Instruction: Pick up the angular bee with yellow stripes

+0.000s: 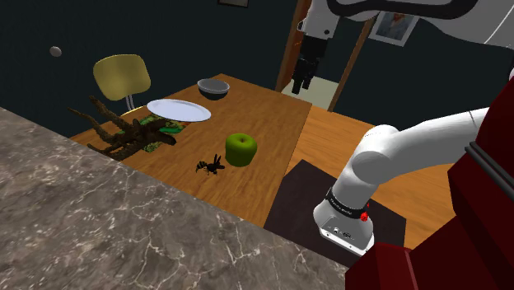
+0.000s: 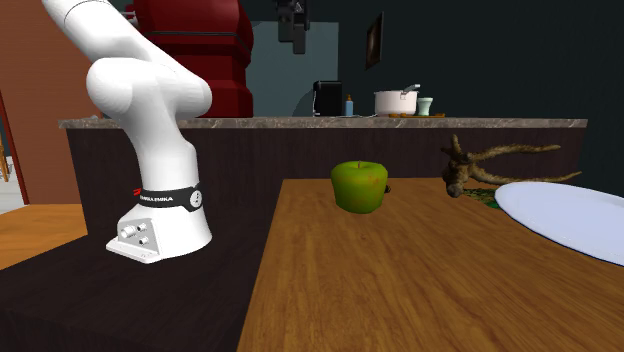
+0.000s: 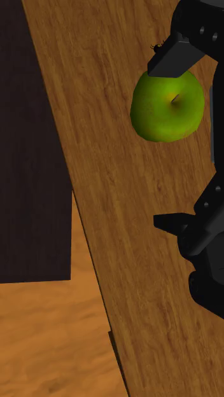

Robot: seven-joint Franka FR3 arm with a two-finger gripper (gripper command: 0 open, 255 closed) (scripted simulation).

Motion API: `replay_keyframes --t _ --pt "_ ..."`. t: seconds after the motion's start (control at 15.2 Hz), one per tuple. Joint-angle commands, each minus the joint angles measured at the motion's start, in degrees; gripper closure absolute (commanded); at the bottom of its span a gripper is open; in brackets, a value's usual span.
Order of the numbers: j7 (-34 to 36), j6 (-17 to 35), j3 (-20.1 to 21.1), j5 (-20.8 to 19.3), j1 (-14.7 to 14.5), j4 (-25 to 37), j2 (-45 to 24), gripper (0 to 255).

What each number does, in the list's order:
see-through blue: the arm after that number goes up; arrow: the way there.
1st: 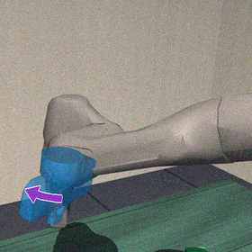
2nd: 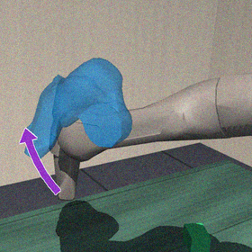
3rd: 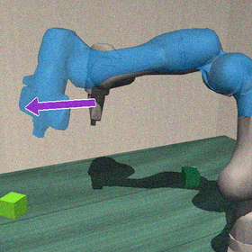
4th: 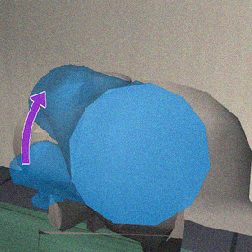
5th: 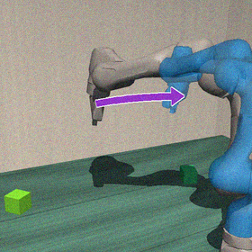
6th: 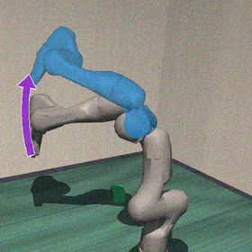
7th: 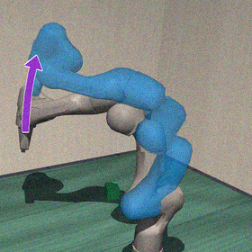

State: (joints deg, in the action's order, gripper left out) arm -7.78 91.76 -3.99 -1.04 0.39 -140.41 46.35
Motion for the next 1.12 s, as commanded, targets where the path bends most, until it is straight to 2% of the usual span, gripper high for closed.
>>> replay_keyframes --t 0.0,0.53,1.06 --pt "0.0 0.0 0.0 0.0 0.0 0.0 0.0 0" --pt "4.1 15.6 7.0 2.7 -4.3 -6.6 -6.4 0" --pt "9.1 31.7 14.4 3.0 -7.6 -8.4 -18.5 0"
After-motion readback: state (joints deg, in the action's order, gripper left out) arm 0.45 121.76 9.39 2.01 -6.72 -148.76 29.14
